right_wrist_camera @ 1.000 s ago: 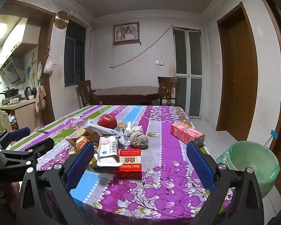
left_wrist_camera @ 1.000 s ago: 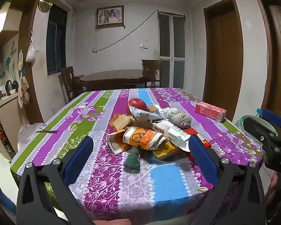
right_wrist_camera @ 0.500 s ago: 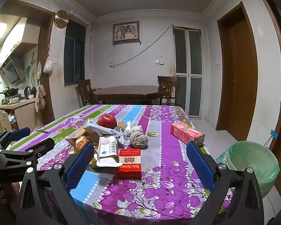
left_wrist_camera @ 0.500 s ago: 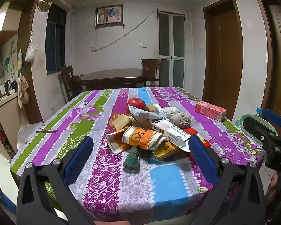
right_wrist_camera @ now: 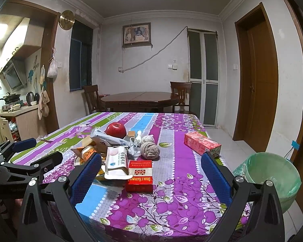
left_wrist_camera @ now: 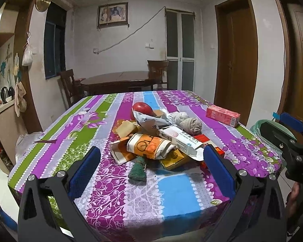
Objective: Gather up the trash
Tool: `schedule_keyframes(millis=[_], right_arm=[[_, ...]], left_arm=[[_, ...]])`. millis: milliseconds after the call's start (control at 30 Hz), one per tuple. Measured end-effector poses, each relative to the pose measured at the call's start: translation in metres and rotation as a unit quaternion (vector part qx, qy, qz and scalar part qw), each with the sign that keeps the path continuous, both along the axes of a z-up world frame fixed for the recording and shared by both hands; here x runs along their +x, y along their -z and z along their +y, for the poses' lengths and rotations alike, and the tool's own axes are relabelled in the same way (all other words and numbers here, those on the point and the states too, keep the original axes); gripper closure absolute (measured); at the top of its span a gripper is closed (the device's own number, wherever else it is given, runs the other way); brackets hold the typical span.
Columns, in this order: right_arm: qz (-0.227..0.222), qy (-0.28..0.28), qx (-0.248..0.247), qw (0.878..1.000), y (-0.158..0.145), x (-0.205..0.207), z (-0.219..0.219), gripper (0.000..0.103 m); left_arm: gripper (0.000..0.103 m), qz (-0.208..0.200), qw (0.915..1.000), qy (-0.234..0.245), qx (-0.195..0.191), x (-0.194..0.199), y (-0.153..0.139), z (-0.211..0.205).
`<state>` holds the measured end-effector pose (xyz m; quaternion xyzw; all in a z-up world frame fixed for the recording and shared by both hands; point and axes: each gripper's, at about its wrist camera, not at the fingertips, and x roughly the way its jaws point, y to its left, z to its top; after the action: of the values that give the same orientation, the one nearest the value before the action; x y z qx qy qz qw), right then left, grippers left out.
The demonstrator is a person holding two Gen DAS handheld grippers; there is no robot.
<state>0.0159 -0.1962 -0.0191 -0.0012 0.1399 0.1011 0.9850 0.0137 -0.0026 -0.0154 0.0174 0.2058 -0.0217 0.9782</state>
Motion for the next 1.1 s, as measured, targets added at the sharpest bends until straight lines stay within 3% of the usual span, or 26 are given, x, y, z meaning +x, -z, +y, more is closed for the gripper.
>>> schedule_keyframes(millis=[500,1100], right_arm=[[0.0,0.0,-0.001,1.0,0.0,0.002,0.001,0.005],[0.014,-0.009,0.002,1.0,-0.003,0.004,0.001,0.005]], left_arm=[[0.005,0.011,0.9998,-0.011,-0.011,0.005,0.004,0.008],[0.005,0.019,0.9998,-0.009,0.008,0.008,0.011,0.006]])
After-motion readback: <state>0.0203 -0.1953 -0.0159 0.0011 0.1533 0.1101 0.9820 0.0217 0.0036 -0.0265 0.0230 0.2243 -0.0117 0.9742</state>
